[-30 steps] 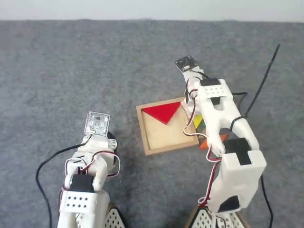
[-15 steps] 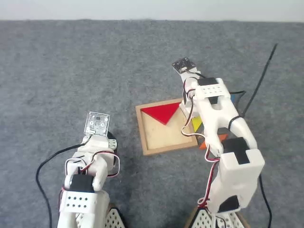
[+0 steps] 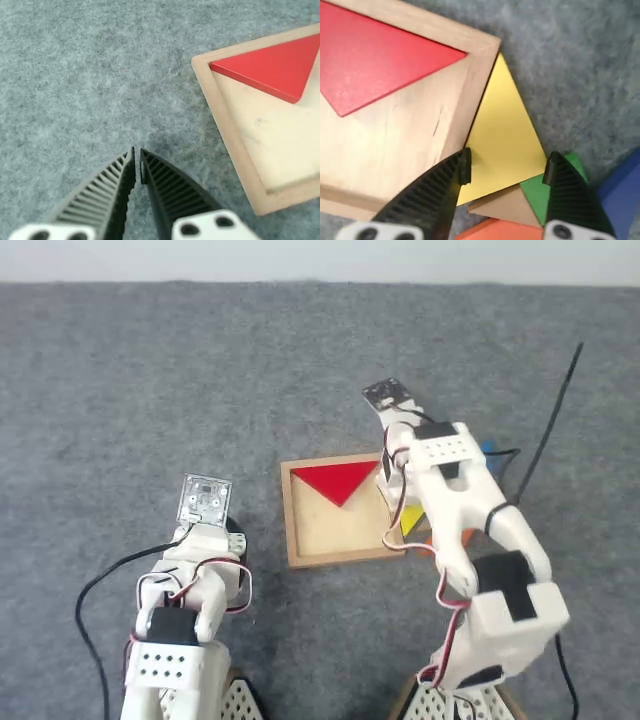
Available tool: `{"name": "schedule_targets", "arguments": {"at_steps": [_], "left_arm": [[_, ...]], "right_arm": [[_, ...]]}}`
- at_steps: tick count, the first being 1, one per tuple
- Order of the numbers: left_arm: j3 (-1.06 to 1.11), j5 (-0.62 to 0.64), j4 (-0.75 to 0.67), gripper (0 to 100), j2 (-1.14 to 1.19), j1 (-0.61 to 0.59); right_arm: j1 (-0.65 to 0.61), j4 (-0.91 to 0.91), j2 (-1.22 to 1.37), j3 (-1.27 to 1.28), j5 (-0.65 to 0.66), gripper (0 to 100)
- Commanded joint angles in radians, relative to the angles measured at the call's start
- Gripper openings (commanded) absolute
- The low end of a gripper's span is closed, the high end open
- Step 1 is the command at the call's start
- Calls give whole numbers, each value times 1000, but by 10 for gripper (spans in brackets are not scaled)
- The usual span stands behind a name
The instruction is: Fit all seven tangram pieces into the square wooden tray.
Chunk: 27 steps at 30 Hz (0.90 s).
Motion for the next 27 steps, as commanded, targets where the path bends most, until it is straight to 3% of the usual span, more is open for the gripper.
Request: {"name": "schedule_targets", "arguments": {"at_steps": [1,7,15,27], "left_arm": [[-8,5,2,14,-12,-5],[-8,5,2,14,-12,-5],[-8,5,2,14,-12,-5],[-8,5,2,14,-12,-3]], "right_arm": [[-42,-45,-116,72,-11,343],[-84,-36,13,25,-12,364],[-8,120,211,-198,-89,355],[1,93,113,-46,-124,293]]}}
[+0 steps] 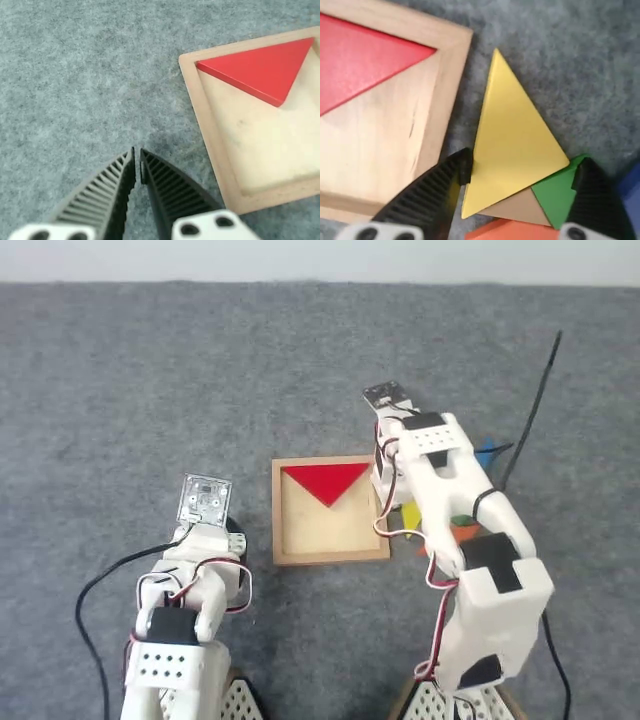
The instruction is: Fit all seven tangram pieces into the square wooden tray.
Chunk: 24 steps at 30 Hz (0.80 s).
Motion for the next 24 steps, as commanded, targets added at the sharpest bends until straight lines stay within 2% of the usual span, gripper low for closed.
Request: {"name": "schedule_targets", "arguments": {"at_steps": [1,10,24], "left_arm": [[-8,5,2,14,-12,-3],[-8,5,2,14,-12,-5],[-8,5,2,14,-12,-5]], "right_arm": [[16,-33,-58,104,-21,293],[7,-166,-105,141,-9,296],[15,-120,-101,146,-6,291]]}}
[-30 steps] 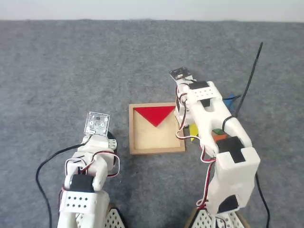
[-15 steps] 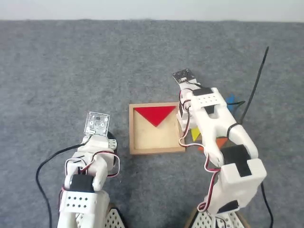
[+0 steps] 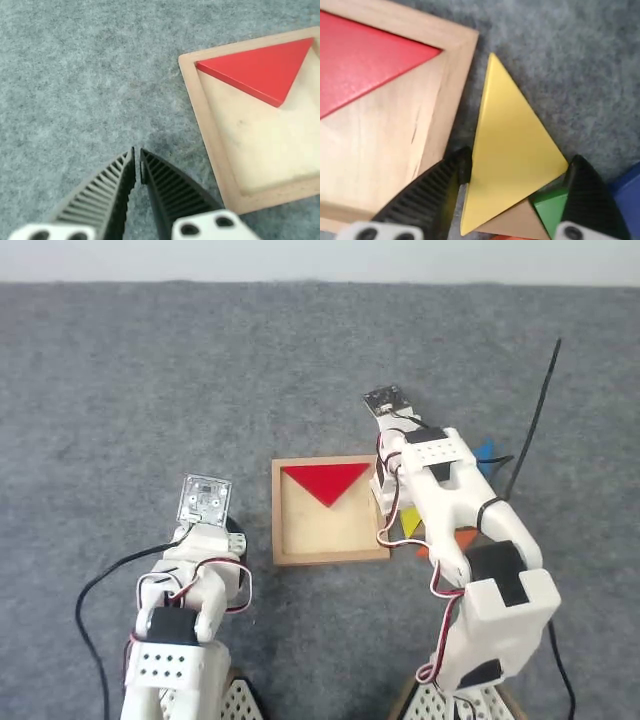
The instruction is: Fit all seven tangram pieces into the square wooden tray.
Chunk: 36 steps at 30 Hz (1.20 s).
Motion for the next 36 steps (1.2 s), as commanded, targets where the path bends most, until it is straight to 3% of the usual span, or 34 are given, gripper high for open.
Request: {"name": "schedule_targets", "arguments": {"at_steps": [1,10,24,29,33,36], "left_arm": [[-8,5,2,14,-12,-5],[-8,5,2,14,-12,-5],[-8,5,2,14,-12,-5],[-8,5,2,14,-12,-5],[-8,5,2,14,-12,-5],[-8,5,2,14,-12,-5]], "right_arm": [[19,27,-25,9,-11,283],[33,19,-64,12,-23,249],[59,-58,-444,258,-17,249],[59,-88,-417,259,0,262],[38,-84,-323,229,58,355],[39,-84,-246,178,63,364]]}}
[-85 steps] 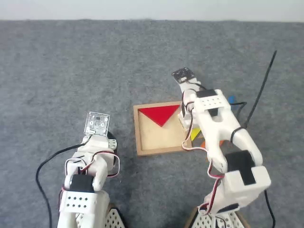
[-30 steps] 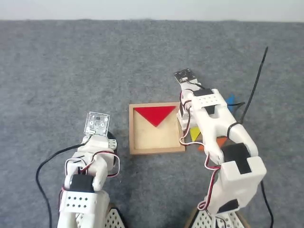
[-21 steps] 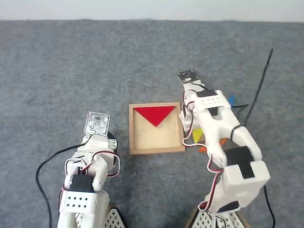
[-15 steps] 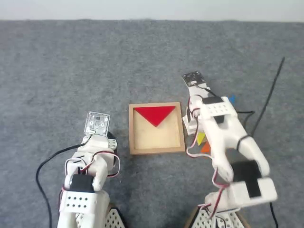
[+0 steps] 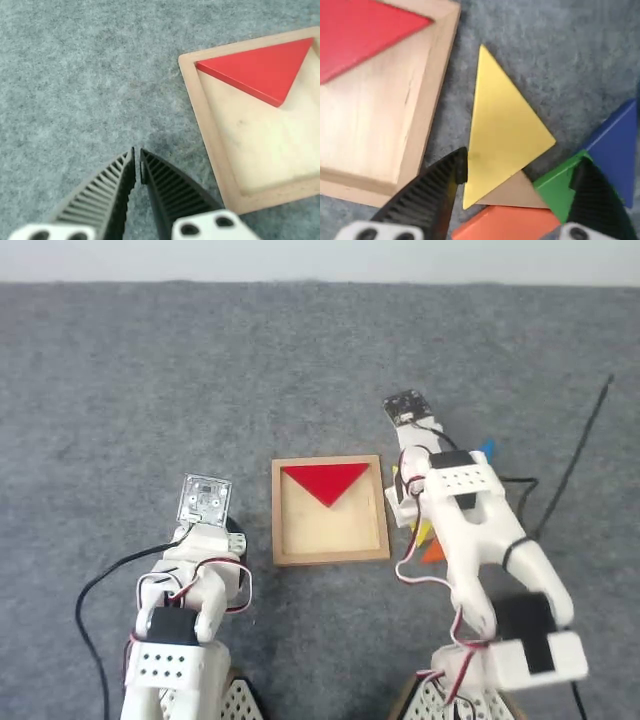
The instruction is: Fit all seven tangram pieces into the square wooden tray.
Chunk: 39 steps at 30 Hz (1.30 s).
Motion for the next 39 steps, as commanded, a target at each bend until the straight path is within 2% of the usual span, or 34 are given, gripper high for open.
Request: {"name": "schedule_targets", "arguments": {"at_steps": [1,7,14,24,39], "left_arm": [[-8,5,2,14,-12,-5],[-8,5,2,14,-12,-5],[-8,5,2,14,-12,-5],[-8,5,2,14,-12,-5],[-8,5,2,14,-12,-5]], "right_arm": [[-7,-10,79,-98,23,364],[-7,-10,170,-153,26,352],[-13,-10,202,-160,26,223],[-4,-10,185,-158,17,204],[-18,-47,-225,64,15,191]]}}
